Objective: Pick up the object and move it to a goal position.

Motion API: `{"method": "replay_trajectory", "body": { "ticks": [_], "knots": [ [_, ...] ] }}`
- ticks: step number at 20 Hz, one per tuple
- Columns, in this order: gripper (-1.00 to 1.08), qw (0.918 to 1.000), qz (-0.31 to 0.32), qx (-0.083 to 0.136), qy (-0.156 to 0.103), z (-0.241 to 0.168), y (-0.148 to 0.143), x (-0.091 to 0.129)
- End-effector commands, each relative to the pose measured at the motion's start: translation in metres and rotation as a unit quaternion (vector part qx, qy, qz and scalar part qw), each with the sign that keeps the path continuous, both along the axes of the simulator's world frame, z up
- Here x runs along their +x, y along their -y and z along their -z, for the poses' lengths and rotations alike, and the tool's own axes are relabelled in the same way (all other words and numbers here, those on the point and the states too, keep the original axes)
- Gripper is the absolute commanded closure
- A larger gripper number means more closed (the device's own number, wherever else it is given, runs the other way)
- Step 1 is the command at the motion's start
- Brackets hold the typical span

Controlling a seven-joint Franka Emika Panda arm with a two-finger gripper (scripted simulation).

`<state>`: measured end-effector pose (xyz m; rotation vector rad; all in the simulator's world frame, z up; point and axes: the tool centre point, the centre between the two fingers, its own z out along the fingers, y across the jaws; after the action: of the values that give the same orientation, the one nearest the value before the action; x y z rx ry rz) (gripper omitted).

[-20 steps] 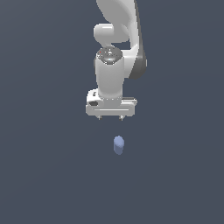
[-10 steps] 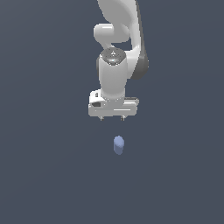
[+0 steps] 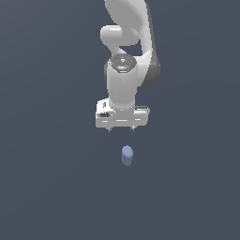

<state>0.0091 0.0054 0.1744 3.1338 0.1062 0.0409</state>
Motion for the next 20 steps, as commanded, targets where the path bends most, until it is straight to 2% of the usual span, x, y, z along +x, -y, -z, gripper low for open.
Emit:
{"method": "replay_trajectory", "body": {
  "ticks": [1,13,20],
  "knots": [
    [-0.92,0.9999,-0.012,-0.001,-0.001,0.002,-0.002,0.006],
    [-0.92,0.9937,-0.112,-0.002,-0.01,0.019,-0.02,0.054],
    [-0.92,0.9889,-0.148,0.0,-0.013,0.026,-0.027,0.071]
  ]
}}
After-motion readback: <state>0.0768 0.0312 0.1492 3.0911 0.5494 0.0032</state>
